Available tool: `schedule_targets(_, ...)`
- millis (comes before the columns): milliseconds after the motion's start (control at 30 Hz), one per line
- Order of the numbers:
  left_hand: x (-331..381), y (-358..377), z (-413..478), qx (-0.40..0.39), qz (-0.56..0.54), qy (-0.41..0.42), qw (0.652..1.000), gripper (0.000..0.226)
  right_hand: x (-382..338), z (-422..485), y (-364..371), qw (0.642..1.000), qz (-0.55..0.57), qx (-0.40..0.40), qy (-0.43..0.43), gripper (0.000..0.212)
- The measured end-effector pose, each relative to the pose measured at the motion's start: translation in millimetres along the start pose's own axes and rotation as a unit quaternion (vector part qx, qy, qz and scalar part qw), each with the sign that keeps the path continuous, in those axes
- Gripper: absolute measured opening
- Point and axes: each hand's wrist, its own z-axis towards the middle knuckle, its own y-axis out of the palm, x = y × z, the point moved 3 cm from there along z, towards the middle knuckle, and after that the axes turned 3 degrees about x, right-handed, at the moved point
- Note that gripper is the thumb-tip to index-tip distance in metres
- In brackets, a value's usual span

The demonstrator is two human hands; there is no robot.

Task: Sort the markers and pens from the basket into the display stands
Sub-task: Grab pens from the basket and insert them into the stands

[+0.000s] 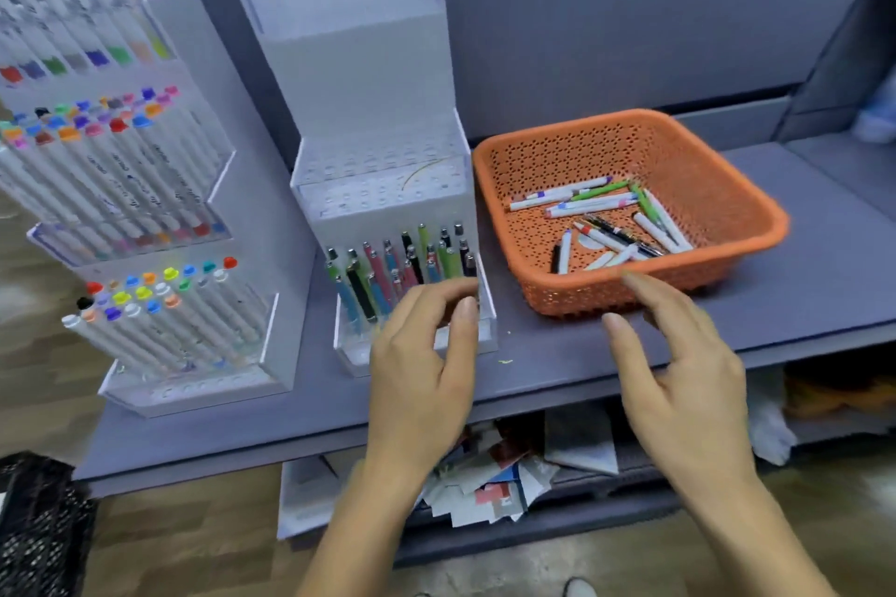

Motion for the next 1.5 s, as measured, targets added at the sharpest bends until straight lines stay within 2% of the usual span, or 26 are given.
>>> schedule_targets(200,32.0,56.3,37.6,-0.052,0.074,0.059,0.994,0.028,41.7,48.8,-27.8,0.994,-0.07,-0.013,-0.082,0.035)
schedule_targets(300,39.5,88.8,72.1,-0.151,0.187,0.029,0.97,0.031,63.7,89.5,-27.6,0.987,-0.11,-0.069,-0.097,0.034)
schedule_targets(433,40.8,132.0,110.5,-0.333,0.379,-0.041,0.862,0.041,78.6,139.6,-12.8,0.938,-0.241,-0.237,-0.08,0.038)
schedule_targets(533,34.6,160.8,115.9,-0.455,0.434,-0.082,0.773,0.03,81.5,167.0,2.1,0.888,-0.312,-0.333,-0.054,0.037)
schedule_targets(600,26.0,174.8,116.9,-0.483,0.449,-0.107,0.744,0.024,86.7,177.3,14.4,0.852,-0.344,-0.392,-0.044,0.035)
schedule_targets(700,20.7,184.3,119.7,-0.486,0.448,-0.118,0.741,0.025,98.0,184.8,29.7,0.809,-0.364,-0.46,-0.031,0.033)
schedule_targets(767,18.2,186.1,121.0,-0.491,0.44,-0.115,0.743,0.018,102.2,187.9,35.6,0.796,-0.379,-0.47,-0.04,0.021)
schedule_targets(933,11.8,185.8,122.9,-0.499,0.422,-0.118,0.747,0.028,106.8,185.5,43.4,0.761,-0.404,-0.506,-0.033,0.012)
schedule_targets(1133,8.2,190.3,123.9,-0.51,0.408,-0.118,0.748,0.029,107.3,185.8,42.3,0.746,-0.412,-0.523,-0.029,0.011)
schedule_targets(1233,10.9,191.6,122.9,-0.52,0.405,-0.117,0.743,0.029,107.6,184.1,43.0,0.74,-0.408,-0.535,-0.026,0.019)
schedule_targets(1367,18.6,193.9,119.0,-0.525,0.427,-0.094,0.73,0.04,109.0,182.0,45.0,0.73,-0.411,-0.547,-0.016,0.022)
schedule_targets(1500,23.7,196.8,116.0,-0.517,0.414,-0.089,0.744,0.049,108.9,181.4,44.8,0.732,-0.411,-0.543,-0.014,0.021)
